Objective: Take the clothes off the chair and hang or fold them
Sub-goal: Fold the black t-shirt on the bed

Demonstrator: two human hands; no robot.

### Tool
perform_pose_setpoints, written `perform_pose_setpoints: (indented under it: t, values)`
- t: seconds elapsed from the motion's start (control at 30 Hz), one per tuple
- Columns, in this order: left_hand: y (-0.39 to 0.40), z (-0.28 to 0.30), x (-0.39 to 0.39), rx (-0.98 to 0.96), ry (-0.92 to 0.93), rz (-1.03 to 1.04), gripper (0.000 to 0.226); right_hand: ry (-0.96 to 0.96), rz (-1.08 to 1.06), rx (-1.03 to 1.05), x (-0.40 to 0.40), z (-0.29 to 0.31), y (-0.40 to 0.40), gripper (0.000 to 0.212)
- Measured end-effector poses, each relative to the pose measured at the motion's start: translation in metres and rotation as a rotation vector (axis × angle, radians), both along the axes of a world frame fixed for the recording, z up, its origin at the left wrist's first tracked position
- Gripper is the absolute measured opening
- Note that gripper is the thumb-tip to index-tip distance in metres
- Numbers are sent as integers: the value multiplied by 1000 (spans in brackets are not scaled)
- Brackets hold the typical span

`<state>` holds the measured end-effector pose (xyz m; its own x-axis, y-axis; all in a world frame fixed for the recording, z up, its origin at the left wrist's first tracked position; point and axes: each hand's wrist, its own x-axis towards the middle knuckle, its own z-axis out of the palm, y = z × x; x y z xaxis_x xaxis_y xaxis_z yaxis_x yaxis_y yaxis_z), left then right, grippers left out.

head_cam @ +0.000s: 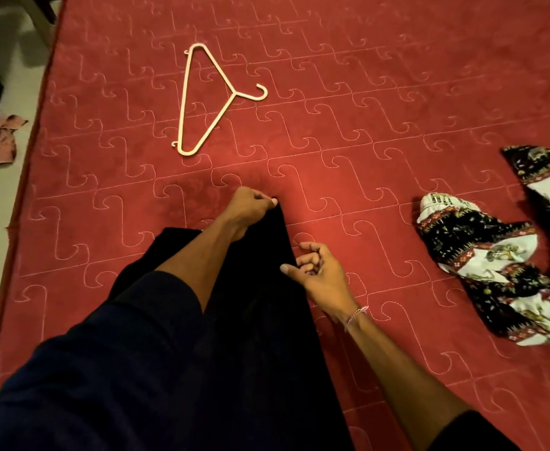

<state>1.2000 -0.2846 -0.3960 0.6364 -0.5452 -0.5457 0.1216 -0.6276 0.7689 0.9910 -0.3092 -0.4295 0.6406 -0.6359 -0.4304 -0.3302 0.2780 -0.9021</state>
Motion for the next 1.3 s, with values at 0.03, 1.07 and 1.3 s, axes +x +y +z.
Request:
perform_pose_setpoints:
  t: [0.03,1.07,1.3]
  values:
    - [2,-1,1,-25,46,28,8,-14,-5,11,-1,0,-4,52]
    - [153,-19,-153,248,-1200,-448,25,258,274,-1150,-117,21,123,31]
    - [176,-8,-186,388,-406,100,38,579,378,-1110,-179,13,216,32]
